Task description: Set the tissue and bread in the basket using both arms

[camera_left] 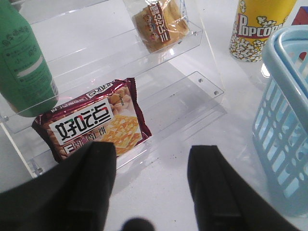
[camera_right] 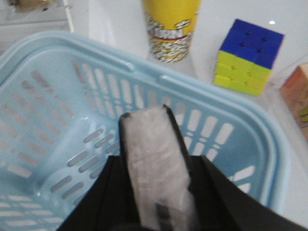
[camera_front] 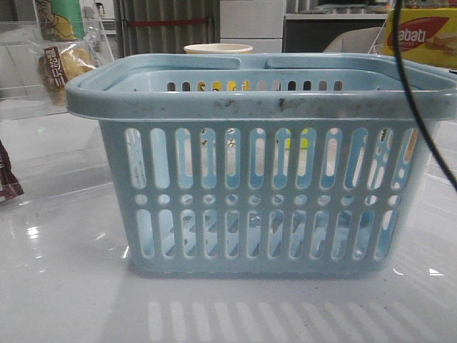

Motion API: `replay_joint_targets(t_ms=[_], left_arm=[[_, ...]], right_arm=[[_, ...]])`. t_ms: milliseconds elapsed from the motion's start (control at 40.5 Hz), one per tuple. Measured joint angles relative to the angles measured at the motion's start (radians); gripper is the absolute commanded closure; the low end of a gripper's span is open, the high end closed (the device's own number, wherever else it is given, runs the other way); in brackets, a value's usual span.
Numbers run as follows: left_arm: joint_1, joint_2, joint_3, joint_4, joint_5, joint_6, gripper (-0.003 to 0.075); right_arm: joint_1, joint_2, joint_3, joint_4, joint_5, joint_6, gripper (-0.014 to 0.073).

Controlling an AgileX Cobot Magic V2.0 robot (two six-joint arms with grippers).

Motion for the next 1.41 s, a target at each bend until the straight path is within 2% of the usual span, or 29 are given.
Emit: replay_joint_targets(t_ms=[99,222,297,470,667,964,1409], left_arm=[[0.0,0.0,0.0,0.0,0.0,0.0,0.0319],[0.0,0.0,0.0,0.0,0.0,0.0,0.0319],[0.0,0.0,0.0,0.0,0.0,0.0,0.0319],[0.0,0.0,0.0,0.0,0.0,0.0,0.0319],[0.0,0.0,0.0,0.0,0.0,0.0,0.0319],[0.0,0.0,0.0,0.0,0.0,0.0,0.0319],[0.0,0.0,0.0,0.0,0.0,0.0,0.0319]], right_arm=[[0.048,0.048,0.0,0.002,0.002,0.0,0.0264],[0.055,0.112,0.0,-0.003,-0.006,0.0,0.0113],[0.055,0.143,0.0,-0.01,-0.014,0.0,0.0071],[0.055,0.186,0.0,-0.018,-0.029,0.0,0.0073],[0.055,0.147,0.0,-0.022,-0.03,0.0,0.0073],[0.055,-0.094,0.029,-0.024,0.067,0.0,0.0073],[0.055,-0.558,0.317,-0.024,0.162,0.0,0.0073]])
